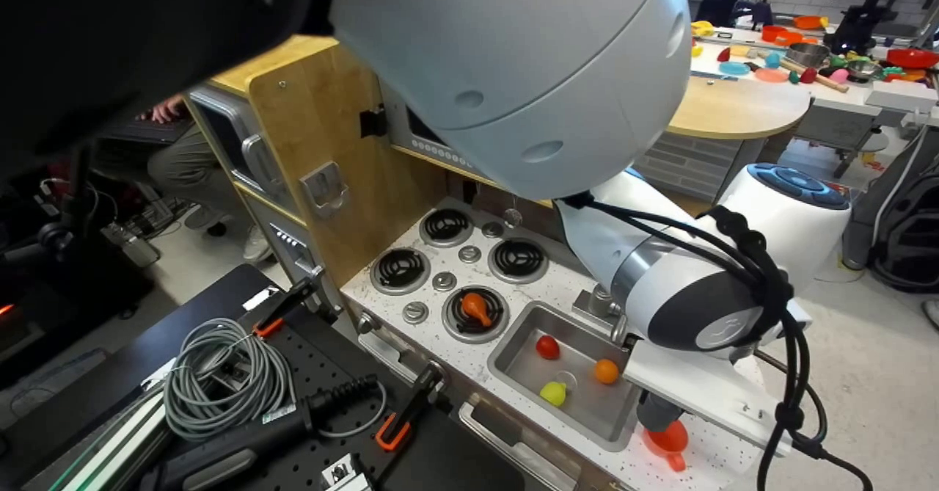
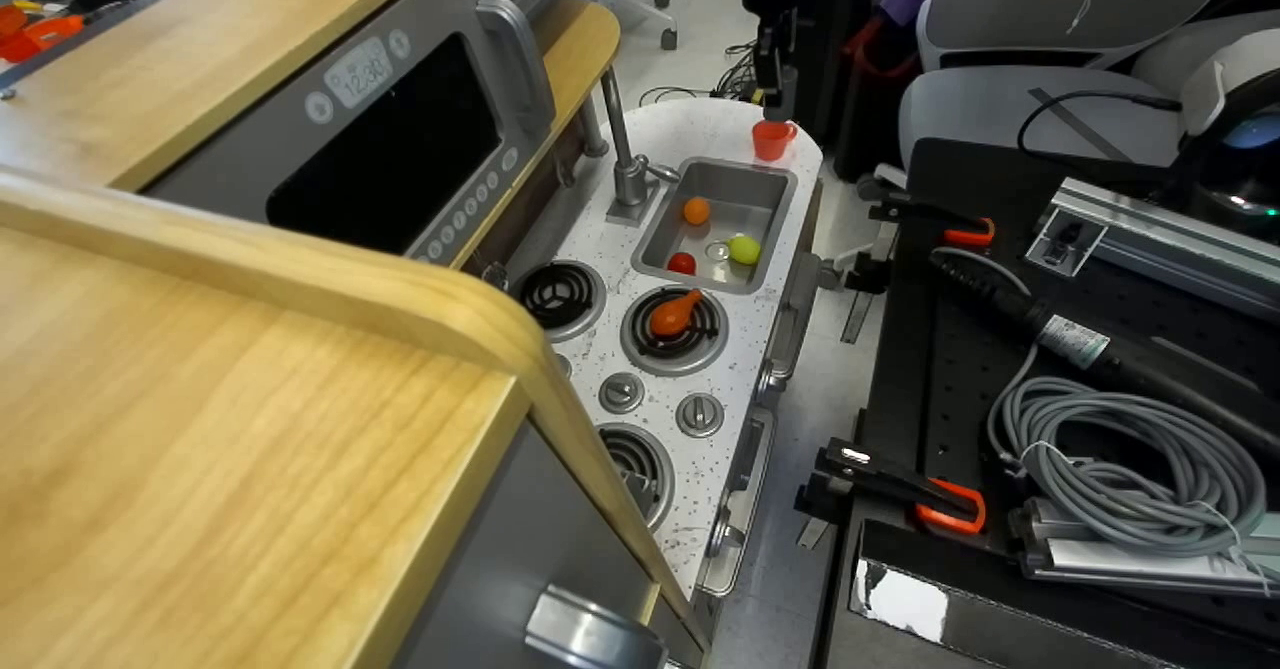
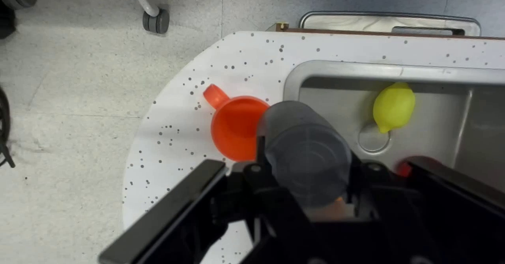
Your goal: Pick the grey bottle and put it in the orange cup
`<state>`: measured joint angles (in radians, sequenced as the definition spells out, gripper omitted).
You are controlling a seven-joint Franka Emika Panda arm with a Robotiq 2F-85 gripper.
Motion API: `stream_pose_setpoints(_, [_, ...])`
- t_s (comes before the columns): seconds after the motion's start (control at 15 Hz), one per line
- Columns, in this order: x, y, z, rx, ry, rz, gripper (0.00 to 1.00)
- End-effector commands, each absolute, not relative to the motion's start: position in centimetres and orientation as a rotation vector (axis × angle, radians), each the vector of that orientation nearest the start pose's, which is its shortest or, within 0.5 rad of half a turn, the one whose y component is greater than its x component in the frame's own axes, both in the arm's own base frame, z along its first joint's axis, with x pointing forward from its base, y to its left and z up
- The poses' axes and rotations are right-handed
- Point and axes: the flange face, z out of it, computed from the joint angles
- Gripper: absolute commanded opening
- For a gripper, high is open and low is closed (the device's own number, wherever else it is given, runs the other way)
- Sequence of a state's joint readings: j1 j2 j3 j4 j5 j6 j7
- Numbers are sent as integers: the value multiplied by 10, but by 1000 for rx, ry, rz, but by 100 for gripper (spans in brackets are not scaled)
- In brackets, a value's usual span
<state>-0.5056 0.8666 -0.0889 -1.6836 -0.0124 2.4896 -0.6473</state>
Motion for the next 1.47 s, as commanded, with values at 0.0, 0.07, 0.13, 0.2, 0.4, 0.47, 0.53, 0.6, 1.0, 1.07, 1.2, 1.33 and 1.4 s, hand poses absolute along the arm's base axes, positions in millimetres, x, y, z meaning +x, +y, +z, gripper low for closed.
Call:
stream_pose_setpoints(0.0, [544, -376, 95, -3194, -103, 136, 14])
stream_pose_setpoints(0.07, [543, -379, 93, -3202, -101, 130, 14])
stream_pose_setpoints(0.13, [545, -380, 91, -3206, -102, 120, 14])
stream_pose_setpoints(0.2, [546, -381, 89, -3206, -105, 113, 14])
stream_pose_setpoints(0.4, [552, -380, 83, -3203, -99, 104, 14])
stream_pose_setpoints(0.47, [555, -380, 81, -3201, -93, 106, 14])
stream_pose_setpoints(0.53, [556, -380, 78, -3203, -86, 108, 14])
stream_pose_setpoints(0.6, [558, -381, 73, -3205, -78, 111, 14])
stream_pose_setpoints(1.0, [564, -387, 46, -3207, -44, 149, 14])
stream_pose_setpoints(1.07, [565, -387, 42, -3208, -42, 152, 14])
stream_pose_setpoints(1.2, [569, -388, 37, -3213, -45, 151, 14])
stream_pose_setpoints(1.33, [574, -388, 36, -3216, -55, 146, 14])
stream_pose_setpoints(1.4, [576, -389, 37, -3212, -61, 144, 14])
